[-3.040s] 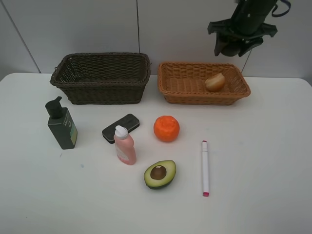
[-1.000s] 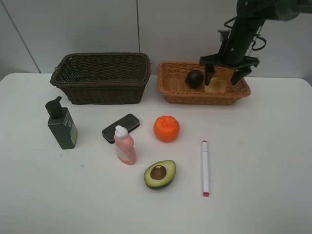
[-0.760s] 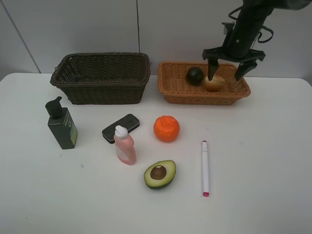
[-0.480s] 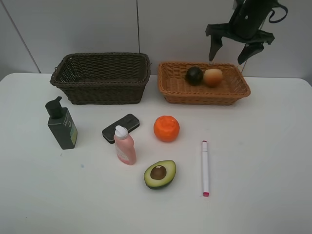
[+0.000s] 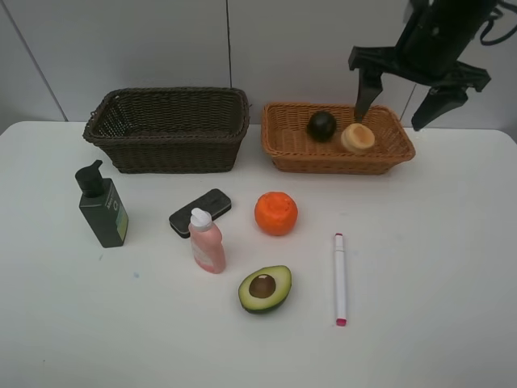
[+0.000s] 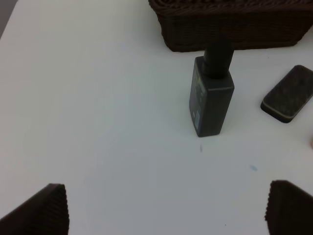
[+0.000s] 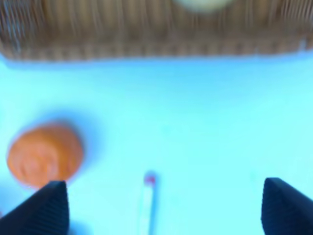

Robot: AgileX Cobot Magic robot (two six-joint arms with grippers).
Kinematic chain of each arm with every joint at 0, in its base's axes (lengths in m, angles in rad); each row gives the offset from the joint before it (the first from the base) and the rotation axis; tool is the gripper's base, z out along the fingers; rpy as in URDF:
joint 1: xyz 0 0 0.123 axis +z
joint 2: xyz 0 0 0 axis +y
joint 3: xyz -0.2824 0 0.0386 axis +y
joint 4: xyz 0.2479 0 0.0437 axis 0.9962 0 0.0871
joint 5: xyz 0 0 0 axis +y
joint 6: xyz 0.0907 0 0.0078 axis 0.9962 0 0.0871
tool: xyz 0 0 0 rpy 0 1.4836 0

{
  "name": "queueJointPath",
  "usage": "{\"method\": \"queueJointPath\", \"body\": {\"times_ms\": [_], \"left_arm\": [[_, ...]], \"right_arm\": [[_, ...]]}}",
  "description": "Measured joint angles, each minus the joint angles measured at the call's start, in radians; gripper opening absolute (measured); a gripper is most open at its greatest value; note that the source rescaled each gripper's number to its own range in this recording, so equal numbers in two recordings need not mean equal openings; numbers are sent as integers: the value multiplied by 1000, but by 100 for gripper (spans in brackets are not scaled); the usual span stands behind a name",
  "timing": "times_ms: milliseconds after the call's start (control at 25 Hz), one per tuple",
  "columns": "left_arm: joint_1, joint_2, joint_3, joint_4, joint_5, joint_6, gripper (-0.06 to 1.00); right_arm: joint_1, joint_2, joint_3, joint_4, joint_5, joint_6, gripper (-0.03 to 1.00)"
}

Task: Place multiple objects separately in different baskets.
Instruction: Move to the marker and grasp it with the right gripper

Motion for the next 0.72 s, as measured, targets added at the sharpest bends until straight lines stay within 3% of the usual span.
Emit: {"method": "queueJointPath", "body": {"times_ms": [240, 440, 720], "left_arm": [[0, 0, 0, 0, 0, 0, 100], [0, 0, 0, 0, 0, 0, 100], [0, 0, 0, 0, 0, 0, 100]], "right_arm": [[101, -61, 242, 11, -8, 50, 99], [157, -61, 405, 89, -190, 80, 99], [173, -43, 546, 103, -364, 115, 99]]}}
